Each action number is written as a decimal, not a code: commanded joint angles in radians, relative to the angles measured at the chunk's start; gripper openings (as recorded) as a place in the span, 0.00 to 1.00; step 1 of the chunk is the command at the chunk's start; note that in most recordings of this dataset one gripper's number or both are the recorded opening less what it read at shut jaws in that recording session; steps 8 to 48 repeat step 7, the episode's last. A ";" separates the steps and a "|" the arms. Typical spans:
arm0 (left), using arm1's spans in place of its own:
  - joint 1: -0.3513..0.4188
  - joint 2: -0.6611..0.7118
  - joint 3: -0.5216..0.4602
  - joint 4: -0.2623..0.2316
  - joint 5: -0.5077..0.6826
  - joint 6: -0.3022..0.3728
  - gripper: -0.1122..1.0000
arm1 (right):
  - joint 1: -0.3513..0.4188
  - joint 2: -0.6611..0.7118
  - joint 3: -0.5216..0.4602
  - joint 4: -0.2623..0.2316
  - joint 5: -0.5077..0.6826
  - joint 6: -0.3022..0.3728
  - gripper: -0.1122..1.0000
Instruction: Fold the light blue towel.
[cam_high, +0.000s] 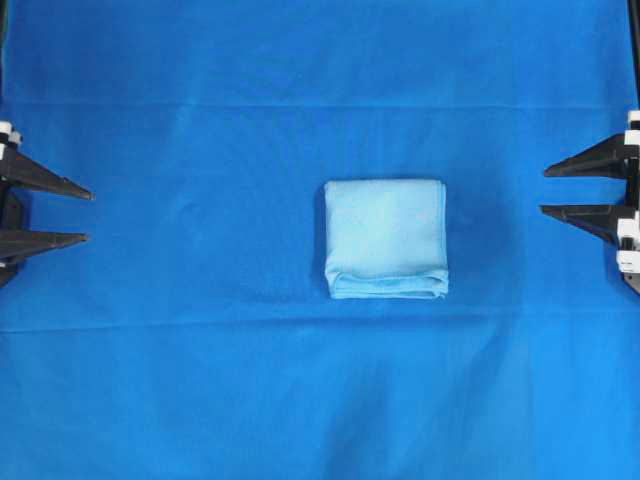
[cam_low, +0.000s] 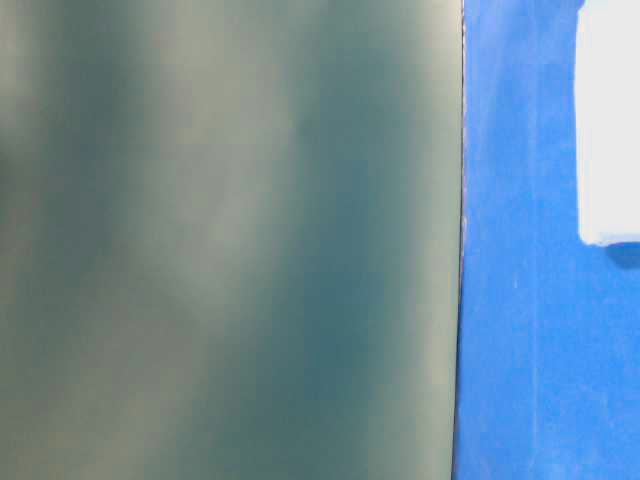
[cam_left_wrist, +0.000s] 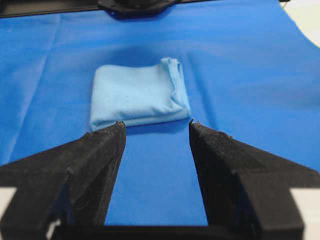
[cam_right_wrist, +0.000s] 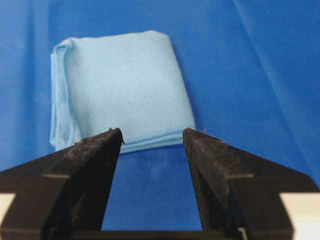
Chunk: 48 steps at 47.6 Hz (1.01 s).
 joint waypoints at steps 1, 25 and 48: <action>0.003 0.011 -0.014 0.002 -0.003 -0.002 0.57 | 0.000 0.012 -0.011 -0.005 -0.006 0.000 0.62; 0.003 0.011 -0.014 0.002 -0.005 -0.002 0.57 | 0.000 0.012 -0.011 -0.005 -0.006 0.000 0.62; 0.003 0.011 -0.014 0.002 -0.005 -0.002 0.57 | 0.000 0.012 -0.011 -0.005 -0.006 0.000 0.62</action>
